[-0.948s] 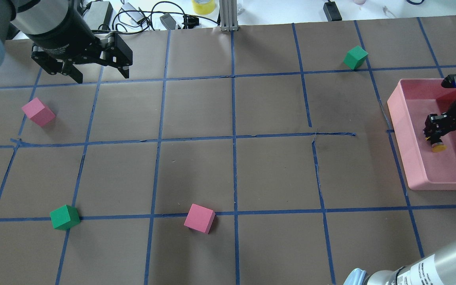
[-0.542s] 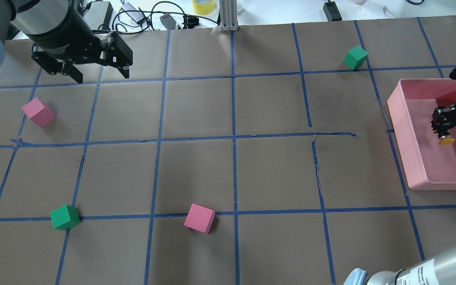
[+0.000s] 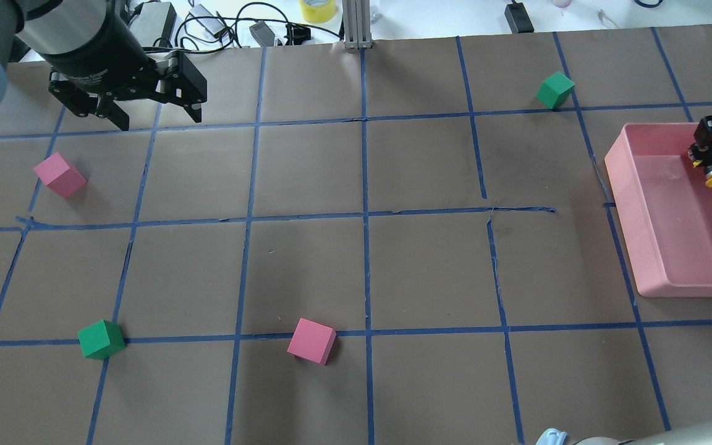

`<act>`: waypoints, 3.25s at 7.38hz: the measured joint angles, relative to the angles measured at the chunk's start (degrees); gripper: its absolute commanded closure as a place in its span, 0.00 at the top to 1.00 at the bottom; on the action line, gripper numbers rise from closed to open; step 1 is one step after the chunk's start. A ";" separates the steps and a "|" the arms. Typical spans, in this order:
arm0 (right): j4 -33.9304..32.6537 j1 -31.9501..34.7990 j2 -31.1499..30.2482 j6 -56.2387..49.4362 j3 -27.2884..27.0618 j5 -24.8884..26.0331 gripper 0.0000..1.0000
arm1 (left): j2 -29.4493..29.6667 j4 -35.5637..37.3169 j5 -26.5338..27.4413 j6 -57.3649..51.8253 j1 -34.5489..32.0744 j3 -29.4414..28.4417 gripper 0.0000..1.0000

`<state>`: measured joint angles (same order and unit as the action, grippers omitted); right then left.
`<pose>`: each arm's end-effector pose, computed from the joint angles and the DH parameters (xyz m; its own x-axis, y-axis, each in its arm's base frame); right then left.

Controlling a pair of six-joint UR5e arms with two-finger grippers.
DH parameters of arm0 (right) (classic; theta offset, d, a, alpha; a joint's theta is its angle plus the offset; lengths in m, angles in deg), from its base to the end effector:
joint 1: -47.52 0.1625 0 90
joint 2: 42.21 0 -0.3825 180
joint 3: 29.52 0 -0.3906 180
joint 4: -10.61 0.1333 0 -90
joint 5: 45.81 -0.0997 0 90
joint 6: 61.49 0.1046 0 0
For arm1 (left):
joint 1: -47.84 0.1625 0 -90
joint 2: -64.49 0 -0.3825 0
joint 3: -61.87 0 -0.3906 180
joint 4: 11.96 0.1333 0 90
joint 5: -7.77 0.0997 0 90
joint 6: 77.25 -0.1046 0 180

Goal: Align button upright
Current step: 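Lift the button out of the bin with the right gripper, then carry the button to the table center and lower it with the right gripper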

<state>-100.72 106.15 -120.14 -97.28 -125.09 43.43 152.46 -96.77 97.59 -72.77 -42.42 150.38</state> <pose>-0.1757 -0.5469 0.3202 -0.9967 -0.0767 0.0269 -0.0782 0.9951 -0.0599 -0.1359 -0.4901 0.4804 -0.9973 -0.0722 0.0149 -0.0736 0.9858 -0.1507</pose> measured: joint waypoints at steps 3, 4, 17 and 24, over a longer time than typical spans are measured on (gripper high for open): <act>7.59 14.45 -1.26 12.98 5.30 0.11 0.00 | 0.00 0.00 0.00 -0.06 0.00 0.00 1.00; 6.71 21.35 -0.75 20.36 5.46 0.01 0.00 | 0.00 0.00 -0.02 -0.03 0.00 0.00 1.00; -17.87 54.01 19.60 59.41 5.07 -0.67 0.00 | 0.09 0.14 -0.08 -0.10 0.00 0.00 1.00; -18.33 54.04 19.36 58.78 1.40 -1.21 0.33 | 0.17 0.23 -0.11 0.02 -0.01 0.09 1.00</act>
<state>-119.05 160.19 -100.78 -38.50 -123.69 42.22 152.63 -96.54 97.48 -72.75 -42.44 150.46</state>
